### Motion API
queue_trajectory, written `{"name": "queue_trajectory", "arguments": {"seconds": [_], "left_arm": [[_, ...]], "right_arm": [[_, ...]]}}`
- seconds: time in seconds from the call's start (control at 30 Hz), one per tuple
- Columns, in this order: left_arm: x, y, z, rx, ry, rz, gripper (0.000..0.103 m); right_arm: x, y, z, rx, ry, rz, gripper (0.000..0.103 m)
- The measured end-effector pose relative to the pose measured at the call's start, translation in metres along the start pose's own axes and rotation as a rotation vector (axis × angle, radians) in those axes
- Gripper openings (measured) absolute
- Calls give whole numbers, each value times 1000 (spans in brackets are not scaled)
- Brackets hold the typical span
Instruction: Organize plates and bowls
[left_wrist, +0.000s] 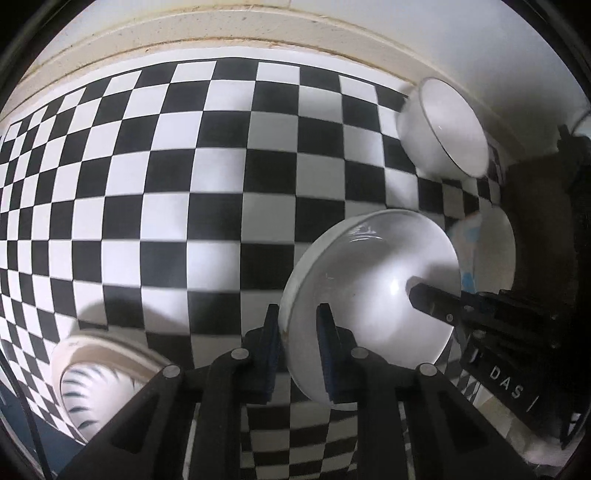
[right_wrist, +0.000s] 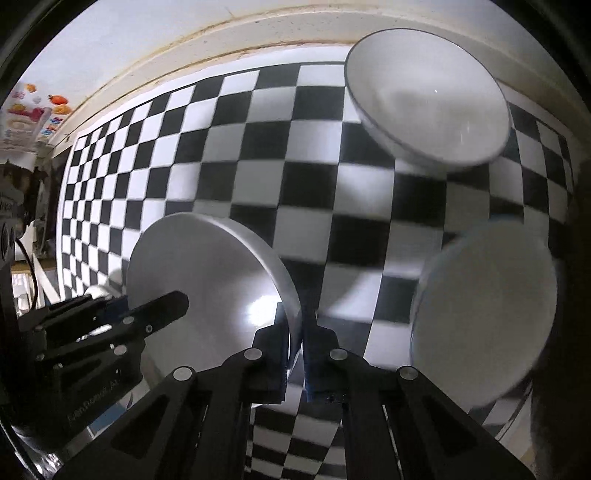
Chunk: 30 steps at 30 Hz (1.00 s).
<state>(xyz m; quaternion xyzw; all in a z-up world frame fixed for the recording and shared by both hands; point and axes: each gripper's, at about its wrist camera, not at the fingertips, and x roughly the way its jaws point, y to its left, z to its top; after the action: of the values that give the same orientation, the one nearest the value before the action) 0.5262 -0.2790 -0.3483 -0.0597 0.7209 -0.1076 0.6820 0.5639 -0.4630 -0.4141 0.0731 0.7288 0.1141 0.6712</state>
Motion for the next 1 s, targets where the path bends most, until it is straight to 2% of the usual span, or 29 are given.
{"name": "queue_trajectory", "arguments": {"seconds": [0.2,0.37,0.47,0.7,1.0], "left_arm": [[-4,-3,-37,48,21,10,17],[12,-2,-65,66,68,19,17],[22,-2,-79,73,95,24,17],[41,-2,-97,79,136,47,17],[55,-19,-104,102,134,76,17]], "right_arm": [[-7,5,-44,2,-6,11,8],[-5,16,-101,10,-2,7,8],[7,16,-123,21,11,6,8],[38,18,-155,47,61,28,8],[56,30,-164,57,75,39,9]]}}
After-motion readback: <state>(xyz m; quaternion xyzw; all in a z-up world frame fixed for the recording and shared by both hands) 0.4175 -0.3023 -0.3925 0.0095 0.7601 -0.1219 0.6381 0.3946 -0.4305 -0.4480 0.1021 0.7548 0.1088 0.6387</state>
